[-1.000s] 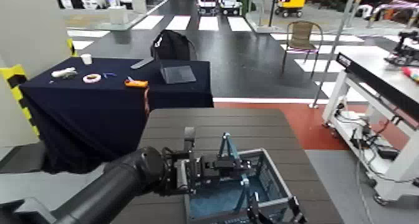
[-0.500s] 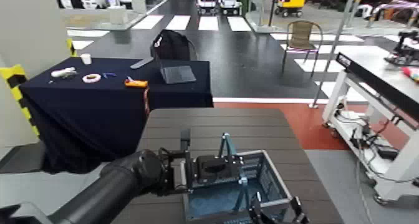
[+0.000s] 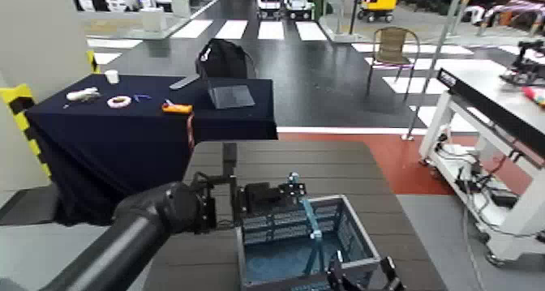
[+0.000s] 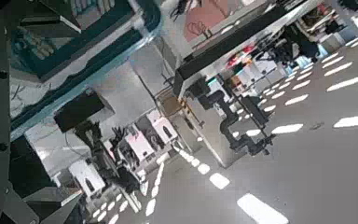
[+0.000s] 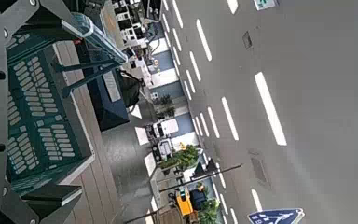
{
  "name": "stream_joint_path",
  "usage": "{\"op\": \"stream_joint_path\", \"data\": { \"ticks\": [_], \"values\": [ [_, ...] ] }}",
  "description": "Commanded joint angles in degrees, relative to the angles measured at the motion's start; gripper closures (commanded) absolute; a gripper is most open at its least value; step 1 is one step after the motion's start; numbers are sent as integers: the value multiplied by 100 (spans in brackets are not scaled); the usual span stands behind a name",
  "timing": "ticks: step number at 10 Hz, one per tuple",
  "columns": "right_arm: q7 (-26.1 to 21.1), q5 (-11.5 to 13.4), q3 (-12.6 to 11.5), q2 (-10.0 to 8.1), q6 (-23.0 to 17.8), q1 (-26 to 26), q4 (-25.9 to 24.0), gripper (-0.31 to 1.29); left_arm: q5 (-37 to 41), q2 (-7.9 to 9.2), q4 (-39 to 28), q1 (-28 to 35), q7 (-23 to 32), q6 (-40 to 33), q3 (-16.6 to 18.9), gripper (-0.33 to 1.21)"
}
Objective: Place the crate on the table.
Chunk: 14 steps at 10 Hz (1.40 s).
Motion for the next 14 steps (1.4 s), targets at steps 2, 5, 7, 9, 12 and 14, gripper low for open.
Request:
{"op": "stream_joint_path", "data": {
  "ticks": [2, 5, 7, 9, 12, 14],
  "values": [
    [0, 9, -41, 8, 48, 32, -36, 14, -452, 451, -2323, 1274, 1565, -71, 1181, 11],
    [0, 52, -94, 34, 74, 75, -62, 14, -997, 459, -3905, 2654, 2717, -599, 2112, 11],
    [0, 114, -147, 78, 74, 102, -80, 14, -1489, 372, -4564, 3497, 3288, -1381, 2429, 11],
    [0, 193, -191, 104, 92, 137, -115, 14, -2306, 108, -5012, 4069, 3367, -1847, 2789, 11],
    [-27, 316, -252, 131, 224, 190, -221, 14, -2992, 2, -5284, 4728, 3789, -2980, 2728, 11],
    [-27, 413, -296, 148, 303, 234, -291, 14, -3563, 11, -5232, 5194, 4255, -3868, 2578, 11]
  ]
}}
